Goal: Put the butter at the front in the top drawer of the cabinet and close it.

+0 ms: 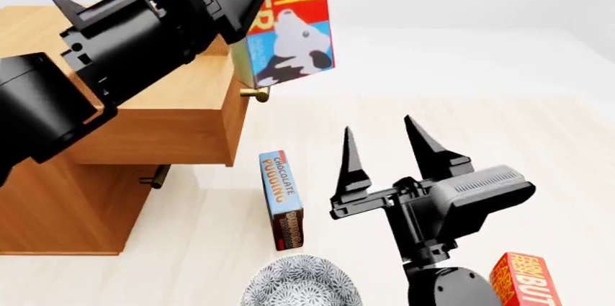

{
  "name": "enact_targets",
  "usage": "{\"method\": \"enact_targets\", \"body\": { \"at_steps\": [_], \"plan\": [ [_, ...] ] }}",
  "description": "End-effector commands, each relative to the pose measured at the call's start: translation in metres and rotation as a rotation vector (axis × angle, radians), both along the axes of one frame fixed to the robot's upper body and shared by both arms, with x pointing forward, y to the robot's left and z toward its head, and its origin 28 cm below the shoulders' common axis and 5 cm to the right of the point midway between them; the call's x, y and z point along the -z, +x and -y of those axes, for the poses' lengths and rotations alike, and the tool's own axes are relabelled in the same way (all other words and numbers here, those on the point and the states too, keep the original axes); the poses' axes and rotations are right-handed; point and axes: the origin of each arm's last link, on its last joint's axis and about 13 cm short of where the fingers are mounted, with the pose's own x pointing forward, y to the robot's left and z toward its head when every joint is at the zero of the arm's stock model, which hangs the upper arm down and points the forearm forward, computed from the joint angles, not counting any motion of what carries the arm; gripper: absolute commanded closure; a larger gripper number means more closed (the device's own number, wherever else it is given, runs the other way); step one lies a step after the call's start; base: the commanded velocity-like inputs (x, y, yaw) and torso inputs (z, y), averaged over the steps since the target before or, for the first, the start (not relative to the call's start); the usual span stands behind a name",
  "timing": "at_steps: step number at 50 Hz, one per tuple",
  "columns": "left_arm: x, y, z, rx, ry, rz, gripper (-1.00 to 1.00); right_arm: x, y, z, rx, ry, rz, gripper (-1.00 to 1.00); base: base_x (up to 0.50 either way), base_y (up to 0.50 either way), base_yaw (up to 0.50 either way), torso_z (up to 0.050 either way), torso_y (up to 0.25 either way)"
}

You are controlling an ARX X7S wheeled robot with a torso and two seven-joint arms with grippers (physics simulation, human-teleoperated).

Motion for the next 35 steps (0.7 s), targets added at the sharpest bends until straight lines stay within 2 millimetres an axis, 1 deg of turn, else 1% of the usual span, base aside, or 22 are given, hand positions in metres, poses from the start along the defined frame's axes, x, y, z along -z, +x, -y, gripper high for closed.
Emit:
{"method": "enact_targets", "body": {
  "at_steps": [1,12,17,24,35],
  "plan": [
    [-0.020,0.003,-0.008,-0.106,0.013,-0.006,1.00,0.002,-0.003,0.000,0.063,-0.023,0.033,-1.00,0.00,0.00,0.00,0.000,0.000],
    [-0.038,0.009,-0.013,-0.224,0.085,-0.036,1.00,0.001,-0.003,0.001,0.075,-0.025,0.046,-1.00,0.00,0.00,0.00,0.000,0.002],
    [-0.045,0.012,-0.015,-0.252,0.114,-0.059,1.00,0.002,-0.002,0.000,0.077,-0.027,0.043,-1.00,0.00,0.00,0.00,0.002,0.000],
    [-0.054,0.018,-0.018,-0.294,0.157,-0.082,1.00,0.002,-0.003,0.000,0.078,-0.032,0.043,-1.00,0.00,0.00,0.00,0.000,0.001],
    [-0.066,0.025,-0.026,-0.371,0.200,-0.126,1.00,0.002,-0.002,-0.001,0.077,-0.032,0.044,-1.00,0.00,0.00,0.00,0.000,0.001]
  ]
}}
